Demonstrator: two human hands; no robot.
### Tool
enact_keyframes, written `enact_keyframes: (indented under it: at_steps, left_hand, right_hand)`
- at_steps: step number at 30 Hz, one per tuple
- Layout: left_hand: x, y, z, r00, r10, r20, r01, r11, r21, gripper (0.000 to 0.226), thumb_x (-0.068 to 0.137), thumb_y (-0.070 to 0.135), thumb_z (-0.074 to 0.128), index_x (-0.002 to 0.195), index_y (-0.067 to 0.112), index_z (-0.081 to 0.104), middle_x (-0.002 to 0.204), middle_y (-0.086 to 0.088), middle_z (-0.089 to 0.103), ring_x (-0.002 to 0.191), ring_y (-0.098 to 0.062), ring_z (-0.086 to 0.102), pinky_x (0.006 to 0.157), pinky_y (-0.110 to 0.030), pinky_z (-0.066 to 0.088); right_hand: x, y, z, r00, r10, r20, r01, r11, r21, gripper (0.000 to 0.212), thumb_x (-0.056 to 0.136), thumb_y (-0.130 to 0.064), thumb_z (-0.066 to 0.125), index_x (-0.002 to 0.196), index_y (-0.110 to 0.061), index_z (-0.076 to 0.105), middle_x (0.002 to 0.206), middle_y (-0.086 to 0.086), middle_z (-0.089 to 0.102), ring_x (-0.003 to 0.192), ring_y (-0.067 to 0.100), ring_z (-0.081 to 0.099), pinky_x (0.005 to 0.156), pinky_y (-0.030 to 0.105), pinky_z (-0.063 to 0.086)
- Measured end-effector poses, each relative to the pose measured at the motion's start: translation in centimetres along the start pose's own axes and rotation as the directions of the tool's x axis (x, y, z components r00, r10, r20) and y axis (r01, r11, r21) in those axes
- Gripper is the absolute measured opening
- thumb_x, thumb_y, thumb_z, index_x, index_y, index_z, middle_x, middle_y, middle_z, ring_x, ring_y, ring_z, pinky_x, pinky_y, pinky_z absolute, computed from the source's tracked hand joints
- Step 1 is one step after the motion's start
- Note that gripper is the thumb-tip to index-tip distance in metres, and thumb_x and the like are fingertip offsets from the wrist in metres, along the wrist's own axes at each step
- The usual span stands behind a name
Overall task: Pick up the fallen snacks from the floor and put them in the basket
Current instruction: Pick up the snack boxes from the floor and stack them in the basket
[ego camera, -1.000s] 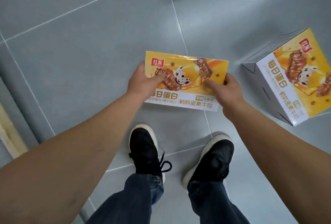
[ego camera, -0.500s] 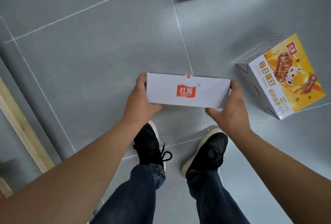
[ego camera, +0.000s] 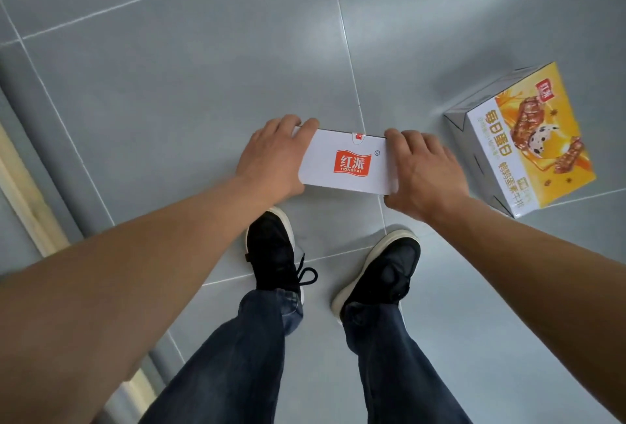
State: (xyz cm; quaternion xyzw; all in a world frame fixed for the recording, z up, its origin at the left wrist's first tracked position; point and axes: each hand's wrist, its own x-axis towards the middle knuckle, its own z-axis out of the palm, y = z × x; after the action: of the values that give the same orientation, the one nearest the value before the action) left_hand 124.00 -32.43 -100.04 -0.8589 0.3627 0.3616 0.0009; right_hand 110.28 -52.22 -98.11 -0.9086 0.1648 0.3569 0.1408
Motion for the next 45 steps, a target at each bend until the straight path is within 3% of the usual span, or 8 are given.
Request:
enact_keyframes:
  at_steps: [7,13,22,30,34,45]
  left_hand:
    - [-8.6,2.8,-10.5,1.000,0.024,0.013,-0.022,0.982,-0.185,0.096,0.061,0.019,0.076,0.145,0.026,0.032,0.137,-0.004,0.038,0.123,-0.033,0.037,0.098,-0.043,0.045]
    - [-18.8,5.8,-22.3,0.995,0.011,-0.099,-0.031,0.978,-0.205,0.094,0.057,0.027,0.079,0.140,0.028,0.035,0.133,-0.003,0.040,0.122,-0.031,0.040,0.097,-0.045,0.047]
    - [-35.2,11.2,-38.3,0.972,-0.046,-0.229,0.011,0.989,-0.151,0.095,0.056,0.034,0.078,0.138,0.032,0.032,0.134,0.000,0.041,0.123,-0.028,0.041,0.097,-0.038,0.045]
    - [-47.3,14.3,-45.4,0.880,-0.148,-0.452,0.129,0.989,-0.073,0.095,0.055,0.043,0.077,0.138,0.028,0.035,0.131,0.000,0.045,0.120,-0.028,0.046,0.095,-0.040,0.046]
    - [-51.8,14.4,-47.1,0.821,-0.224,-0.524,0.216,0.973,-0.078,0.098,0.054,0.046,0.078,0.140,0.026,0.035,0.133,0.000,0.046,0.122,-0.027,0.045,0.096,-0.037,0.045]
    - [-57.4,8.3,-55.0,0.648,-0.308,-0.697,0.330,0.938,-0.107,0.098,0.055,0.047,0.075,0.141,0.025,0.034,0.132,0.003,0.047,0.121,-0.021,0.045,0.098,-0.035,0.044]
  right_hand:
    - [-9.3,-1.4,-10.6,0.999,-0.016,0.036,0.014,0.999,0.047,0.112,0.068,-0.036,0.083,0.153,-0.024,0.012,0.148,0.006,0.037,0.138,0.032,0.032,0.112,0.048,0.034]
    - [-20.5,-4.3,-22.9,0.995,-0.036,-0.092,0.041,0.998,0.053,0.096,0.069,-0.031,0.076,0.151,-0.022,0.026,0.148,0.004,0.039,0.136,0.031,0.033,0.111,0.046,0.035]
    - [-36.9,-7.8,-38.6,0.942,-0.215,-0.257,0.199,0.976,-0.085,0.096,0.072,-0.038,0.072,0.153,-0.020,0.024,0.149,0.004,0.039,0.138,0.030,0.033,0.116,0.040,0.024]
    - [-44.8,-11.0,-46.8,0.829,-0.421,-0.369,0.329,0.900,-0.286,0.096,0.068,-0.040,0.072,0.151,-0.019,0.026,0.145,0.003,0.043,0.132,0.030,0.039,0.112,0.039,0.031]
    - [-46.8,-13.7,-50.1,0.778,-0.518,-0.357,0.384,0.840,-0.383,0.098,0.070,-0.043,0.071,0.153,-0.021,0.022,0.149,0.002,0.039,0.135,0.028,0.038,0.112,0.036,0.030]
    - [-45.7,-23.1,-60.7,0.625,-0.682,-0.380,0.467,0.717,-0.517,0.104,0.066,-0.050,0.074,0.153,-0.027,0.023,0.151,-0.006,0.038,0.138,0.022,0.035,0.111,0.033,0.033]
